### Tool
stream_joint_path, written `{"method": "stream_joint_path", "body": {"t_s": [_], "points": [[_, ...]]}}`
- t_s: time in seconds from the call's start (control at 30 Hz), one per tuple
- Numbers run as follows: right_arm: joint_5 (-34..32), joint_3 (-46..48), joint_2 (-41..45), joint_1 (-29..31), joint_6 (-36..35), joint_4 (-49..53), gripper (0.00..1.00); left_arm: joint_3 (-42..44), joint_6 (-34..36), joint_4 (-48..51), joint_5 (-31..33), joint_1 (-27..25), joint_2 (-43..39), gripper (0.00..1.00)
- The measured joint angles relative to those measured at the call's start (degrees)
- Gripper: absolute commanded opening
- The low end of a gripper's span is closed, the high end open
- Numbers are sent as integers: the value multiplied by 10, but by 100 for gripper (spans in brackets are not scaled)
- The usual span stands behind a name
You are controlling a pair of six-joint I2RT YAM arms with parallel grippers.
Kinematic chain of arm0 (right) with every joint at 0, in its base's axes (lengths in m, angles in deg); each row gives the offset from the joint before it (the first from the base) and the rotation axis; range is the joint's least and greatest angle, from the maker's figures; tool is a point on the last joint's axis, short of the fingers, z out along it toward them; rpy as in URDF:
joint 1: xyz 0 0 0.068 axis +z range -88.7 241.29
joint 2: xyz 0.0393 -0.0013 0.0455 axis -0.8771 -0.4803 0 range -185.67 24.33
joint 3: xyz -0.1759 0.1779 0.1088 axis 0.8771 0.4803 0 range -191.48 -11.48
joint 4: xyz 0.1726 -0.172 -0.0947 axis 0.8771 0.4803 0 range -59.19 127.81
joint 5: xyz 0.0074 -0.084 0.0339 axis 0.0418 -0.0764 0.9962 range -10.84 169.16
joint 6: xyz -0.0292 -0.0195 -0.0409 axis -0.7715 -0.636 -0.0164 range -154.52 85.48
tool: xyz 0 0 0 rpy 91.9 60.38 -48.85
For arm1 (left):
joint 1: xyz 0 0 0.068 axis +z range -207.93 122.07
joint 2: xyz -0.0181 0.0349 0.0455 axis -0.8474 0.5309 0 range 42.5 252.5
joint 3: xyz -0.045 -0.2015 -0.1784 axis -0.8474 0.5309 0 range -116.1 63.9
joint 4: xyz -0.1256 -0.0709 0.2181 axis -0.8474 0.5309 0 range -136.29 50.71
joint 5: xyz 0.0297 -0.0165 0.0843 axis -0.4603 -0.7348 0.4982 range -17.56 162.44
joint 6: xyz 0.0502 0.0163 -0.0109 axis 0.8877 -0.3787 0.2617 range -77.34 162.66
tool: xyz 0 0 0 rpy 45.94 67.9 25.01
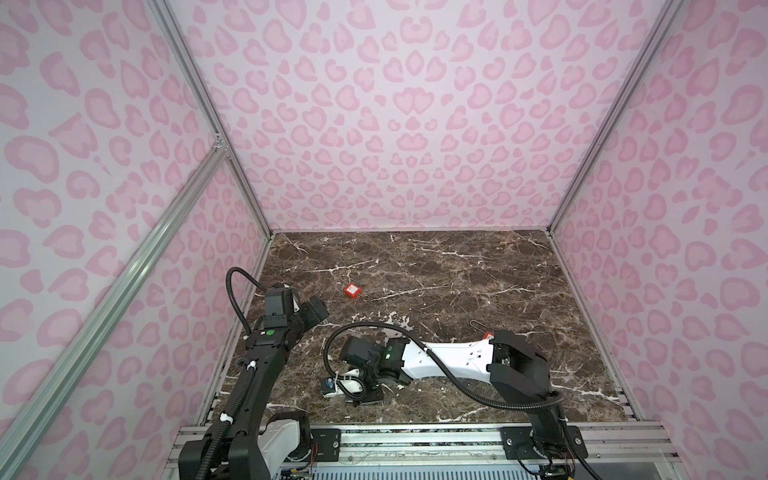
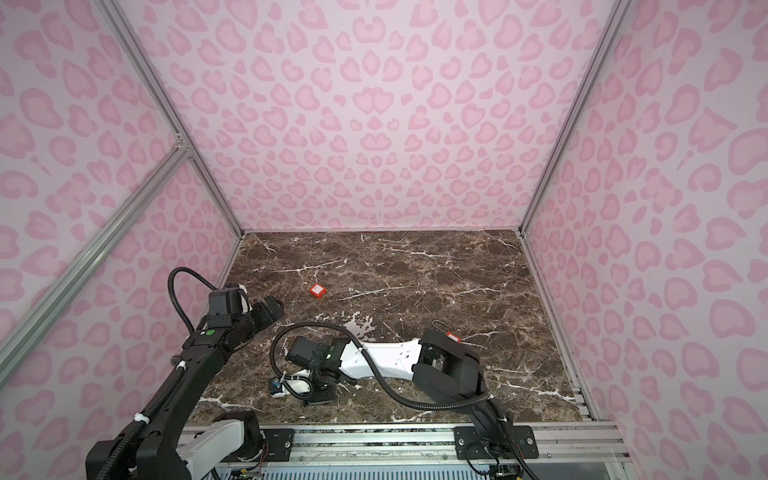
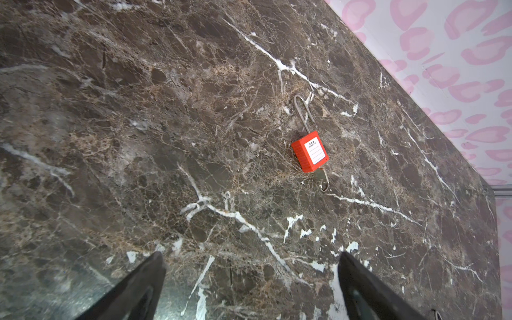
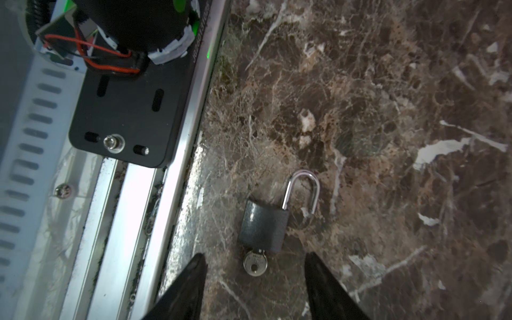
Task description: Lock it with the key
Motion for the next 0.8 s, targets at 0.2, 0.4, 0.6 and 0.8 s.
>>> {"method": "stream_joint_path", "body": {"t_s": [0.2,0.4,0.6,0.8], "points": [[4,-54,-43,0,0,57,54,3,-7,0,-11,2,2,99],[5,-94,-74,1,0,96,52,3,-11,0,-14,2,0,99],[5,-118,-95,4,0,120,48,3,-11,0,-17,3,0,100],[-2,-140,-111,6,5,134,46,18,-14,0,-18,3,-7,100]]}}
